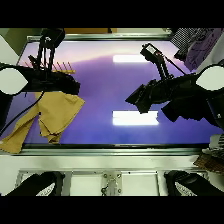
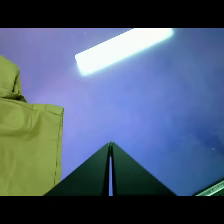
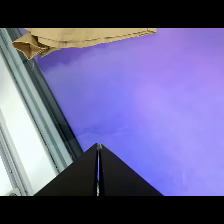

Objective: Fold the clothes and pants, and hang the long-sleeved shirts on hangers.

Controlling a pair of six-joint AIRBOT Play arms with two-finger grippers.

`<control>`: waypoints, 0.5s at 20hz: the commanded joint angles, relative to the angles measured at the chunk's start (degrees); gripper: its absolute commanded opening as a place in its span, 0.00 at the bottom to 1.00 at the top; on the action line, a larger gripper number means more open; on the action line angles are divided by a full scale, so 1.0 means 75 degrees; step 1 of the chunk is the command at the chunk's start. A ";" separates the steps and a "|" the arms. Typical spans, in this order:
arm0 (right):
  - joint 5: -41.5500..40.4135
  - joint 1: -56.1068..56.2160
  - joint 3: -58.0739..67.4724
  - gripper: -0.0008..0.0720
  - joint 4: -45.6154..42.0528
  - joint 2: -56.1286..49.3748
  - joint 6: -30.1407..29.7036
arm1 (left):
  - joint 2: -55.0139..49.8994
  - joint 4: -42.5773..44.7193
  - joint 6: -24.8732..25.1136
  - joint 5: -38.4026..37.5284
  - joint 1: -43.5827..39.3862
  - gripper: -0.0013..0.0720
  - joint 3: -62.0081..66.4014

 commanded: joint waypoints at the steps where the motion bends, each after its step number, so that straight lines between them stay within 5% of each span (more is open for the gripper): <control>1: 0.0003 0.0009 -0.0003 0.04 0.0000 -0.0006 0.0003 | 0.0006 -0.0012 -0.0003 0.0423 -0.0003 0.04 -0.0003; 4: 0.0003 0.0009 -0.0003 0.04 0.0000 -0.0006 0.0003 | 0.0006 0.0137 0.0006 0.0175 -0.0009 0.10 -0.0003; 5: 0.0003 0.0009 -0.0003 0.04 0.0000 -0.0006 0.0003 | 0.0006 0.0498 -0.0012 0.0119 0.0087 0.66 -0.0006; 6: 0.0003 0.0009 -0.0003 0.04 0.0000 -0.0006 0.0003 | -0.0006 0.0962 -0.0300 0.0090 0.0259 0.98 -0.0006; 10: 0.0003 0.0009 -0.0003 0.04 -0.0003 -0.0006 0.0003 | -0.0347 0.1658 -0.0804 -0.0073 0.2183 0.99 -0.0318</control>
